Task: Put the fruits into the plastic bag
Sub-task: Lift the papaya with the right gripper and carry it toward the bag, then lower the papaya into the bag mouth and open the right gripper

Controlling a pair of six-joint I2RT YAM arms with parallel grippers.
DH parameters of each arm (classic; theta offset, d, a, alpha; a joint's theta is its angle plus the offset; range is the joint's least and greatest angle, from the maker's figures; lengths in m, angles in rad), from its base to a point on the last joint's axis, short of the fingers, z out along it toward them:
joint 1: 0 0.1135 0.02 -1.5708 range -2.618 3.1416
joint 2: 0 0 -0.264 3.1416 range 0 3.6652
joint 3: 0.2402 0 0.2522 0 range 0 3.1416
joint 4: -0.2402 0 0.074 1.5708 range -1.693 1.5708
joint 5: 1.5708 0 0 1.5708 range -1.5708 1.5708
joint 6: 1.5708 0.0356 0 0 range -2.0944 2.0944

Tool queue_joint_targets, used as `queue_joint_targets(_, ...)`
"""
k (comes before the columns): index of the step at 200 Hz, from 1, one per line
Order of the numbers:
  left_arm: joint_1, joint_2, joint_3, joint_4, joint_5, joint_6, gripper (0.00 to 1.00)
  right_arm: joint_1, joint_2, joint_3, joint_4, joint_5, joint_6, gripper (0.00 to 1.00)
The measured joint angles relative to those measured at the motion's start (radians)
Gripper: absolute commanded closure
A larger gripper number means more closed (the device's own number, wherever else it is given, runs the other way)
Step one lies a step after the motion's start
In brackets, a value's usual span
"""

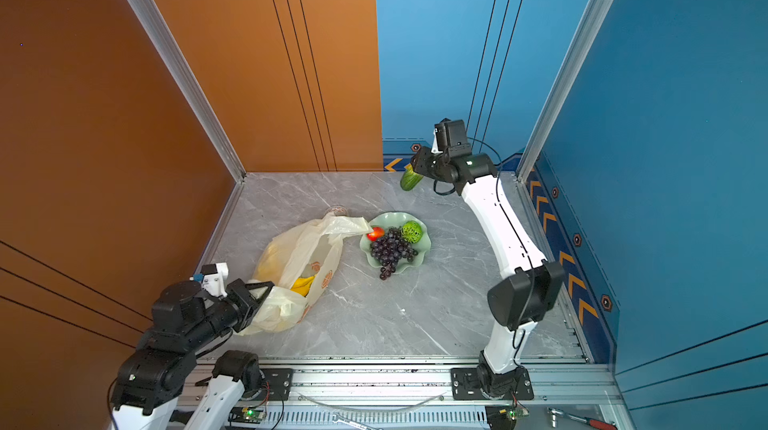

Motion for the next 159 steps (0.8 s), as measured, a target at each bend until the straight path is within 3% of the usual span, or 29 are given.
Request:
queue_joint_targets(30,0.000,-0.005,0.000,0.000,-0.003,0.000,1.00,0.054,-0.122,-0.127,0.097,-0.049,0.069,0.59)
queue_joint_targets(68,0.000,-0.011,0.000,0.000,-0.007,0.000,1.00,0.199,-0.196,-0.278,0.219,-0.058,0.127,0.59)
queue_joint_targets(122,0.000,-0.011,0.000,0.000,-0.011,-0.001,1.00,0.410,-0.195,-0.406,0.363,-0.039,0.172,0.59)
queue_joint_targets(159,0.000,-0.011,0.000,0.000,-0.014,-0.001,1.00,0.497,-0.140,-0.451,0.449,-0.025,0.206,0.59)
